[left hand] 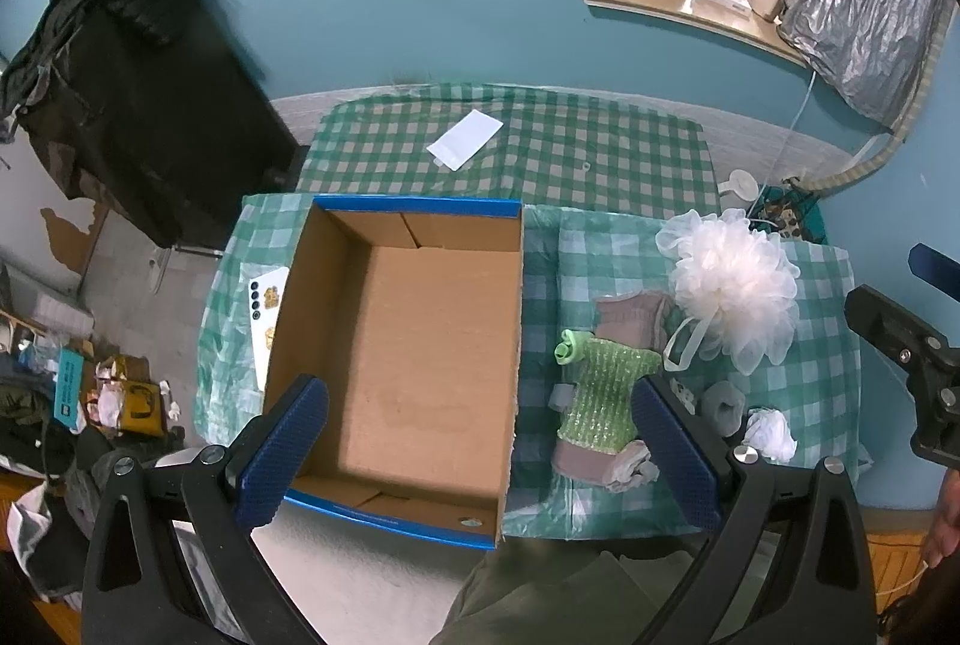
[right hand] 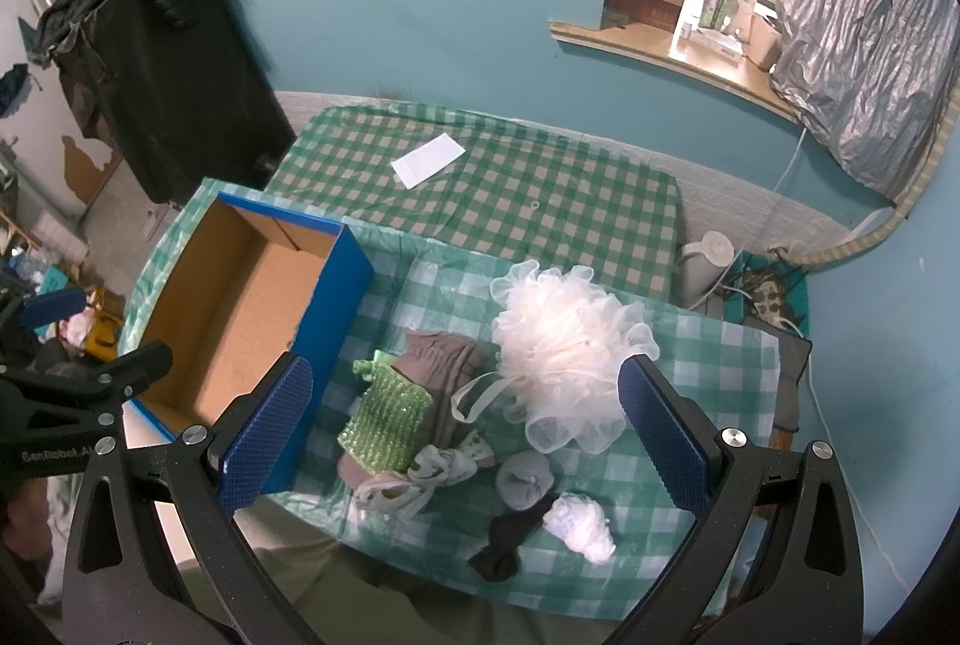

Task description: Organize soft objects

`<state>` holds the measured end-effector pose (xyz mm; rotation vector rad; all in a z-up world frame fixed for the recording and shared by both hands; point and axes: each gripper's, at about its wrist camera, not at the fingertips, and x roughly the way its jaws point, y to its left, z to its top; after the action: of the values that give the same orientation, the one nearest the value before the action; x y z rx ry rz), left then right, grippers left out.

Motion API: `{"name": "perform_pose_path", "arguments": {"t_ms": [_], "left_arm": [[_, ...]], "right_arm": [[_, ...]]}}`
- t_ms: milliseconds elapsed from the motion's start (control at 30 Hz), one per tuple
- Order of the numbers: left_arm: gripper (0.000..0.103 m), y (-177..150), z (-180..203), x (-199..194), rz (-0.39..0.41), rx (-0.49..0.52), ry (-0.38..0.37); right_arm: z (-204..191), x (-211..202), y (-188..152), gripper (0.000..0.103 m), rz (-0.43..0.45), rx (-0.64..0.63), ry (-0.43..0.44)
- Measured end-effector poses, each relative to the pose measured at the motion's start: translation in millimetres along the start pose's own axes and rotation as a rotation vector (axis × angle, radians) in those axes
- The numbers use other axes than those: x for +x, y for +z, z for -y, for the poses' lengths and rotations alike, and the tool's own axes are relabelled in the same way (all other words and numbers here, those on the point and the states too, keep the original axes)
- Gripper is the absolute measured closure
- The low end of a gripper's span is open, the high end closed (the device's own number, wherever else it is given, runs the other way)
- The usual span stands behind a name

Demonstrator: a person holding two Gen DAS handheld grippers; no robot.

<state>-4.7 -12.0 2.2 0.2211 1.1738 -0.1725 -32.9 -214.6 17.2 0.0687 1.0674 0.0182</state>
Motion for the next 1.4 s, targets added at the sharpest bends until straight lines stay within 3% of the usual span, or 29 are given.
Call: {"name": "perform_pose_path", "arguments": {"t_ms": [433, 1400], "left_arm": [[0.001, 0, -2, -3, 0.006, -0.004, -0.016], [0.001, -4, 3, -7, 0.025, -0.001, -0.011]], "right_arm": [[1, 1, -14, 0.001, -0.004, 0.008, -0.005], [3, 0, -8, 0.001, -0.004, 0.006, -0.004]]}}
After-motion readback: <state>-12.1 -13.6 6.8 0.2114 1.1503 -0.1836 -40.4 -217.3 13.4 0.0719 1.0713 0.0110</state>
